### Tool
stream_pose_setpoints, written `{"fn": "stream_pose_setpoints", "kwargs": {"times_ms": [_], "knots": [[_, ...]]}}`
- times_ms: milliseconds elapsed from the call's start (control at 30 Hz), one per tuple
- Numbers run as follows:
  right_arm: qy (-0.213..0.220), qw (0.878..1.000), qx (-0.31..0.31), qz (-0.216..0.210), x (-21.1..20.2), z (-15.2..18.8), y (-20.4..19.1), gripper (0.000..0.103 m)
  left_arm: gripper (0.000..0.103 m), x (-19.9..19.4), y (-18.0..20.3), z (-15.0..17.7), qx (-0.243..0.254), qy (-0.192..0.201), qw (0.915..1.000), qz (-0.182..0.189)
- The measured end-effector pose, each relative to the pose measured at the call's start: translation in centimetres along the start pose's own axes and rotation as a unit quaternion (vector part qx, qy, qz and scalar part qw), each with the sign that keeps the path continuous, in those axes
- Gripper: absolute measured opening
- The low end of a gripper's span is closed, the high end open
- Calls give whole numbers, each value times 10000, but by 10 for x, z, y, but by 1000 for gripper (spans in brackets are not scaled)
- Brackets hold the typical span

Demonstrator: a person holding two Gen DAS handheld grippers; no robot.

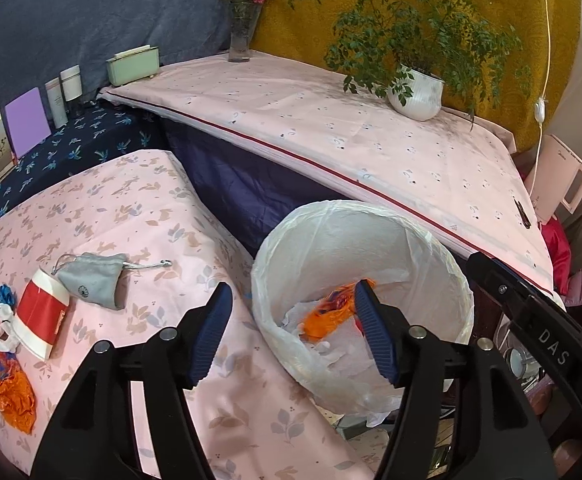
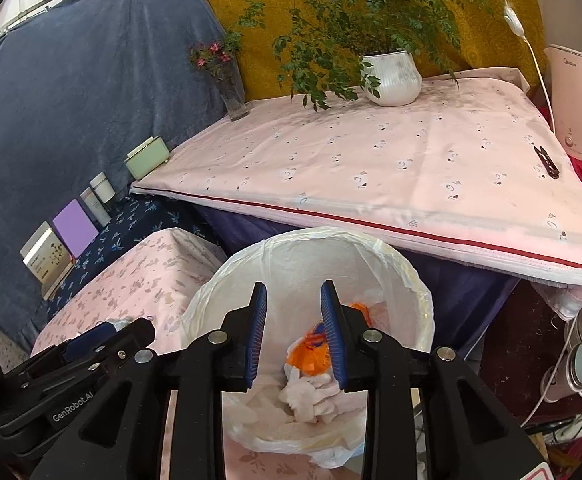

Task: Collect trash
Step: 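Open the left tool to drop the glove while the right tool drops the orange bag into the bin, then move both open tools back from the bin to the table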

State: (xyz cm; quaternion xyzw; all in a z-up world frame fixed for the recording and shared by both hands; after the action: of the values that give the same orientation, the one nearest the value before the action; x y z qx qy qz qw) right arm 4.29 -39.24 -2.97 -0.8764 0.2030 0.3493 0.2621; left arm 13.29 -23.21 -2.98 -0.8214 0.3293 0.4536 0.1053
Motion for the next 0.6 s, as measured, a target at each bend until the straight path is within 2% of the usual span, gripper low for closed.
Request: {"fn": "stream_pose_setpoints", "kwargs": {"times_ms": [133,433,600], "knots": [[12,9999,-107,-31,-2,1,-12,35,63,-4,-8,2,-88,22,10000,-40],[-5,9993,-357,-150,-6,5,-43,37,63,-16,-37,9,-380,77,9991,-156],[-40,9983,-532,-240,-9,11,-65,37,67,-26,-61,16,-592,151,9977,-292]]}}
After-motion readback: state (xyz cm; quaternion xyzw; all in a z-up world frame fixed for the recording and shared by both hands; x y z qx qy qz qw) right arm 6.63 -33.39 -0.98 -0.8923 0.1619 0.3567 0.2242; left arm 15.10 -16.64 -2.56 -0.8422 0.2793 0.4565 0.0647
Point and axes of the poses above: each gripper's, at about its wrist camera, not at the fingertips, and x roughly the way its jaws point, y to its right, z to its underside, the point moved 6 cm from there along x, roughly the way its jaws point, and after that the axes turned 10 degrees about -y, right-handed, at the moved point
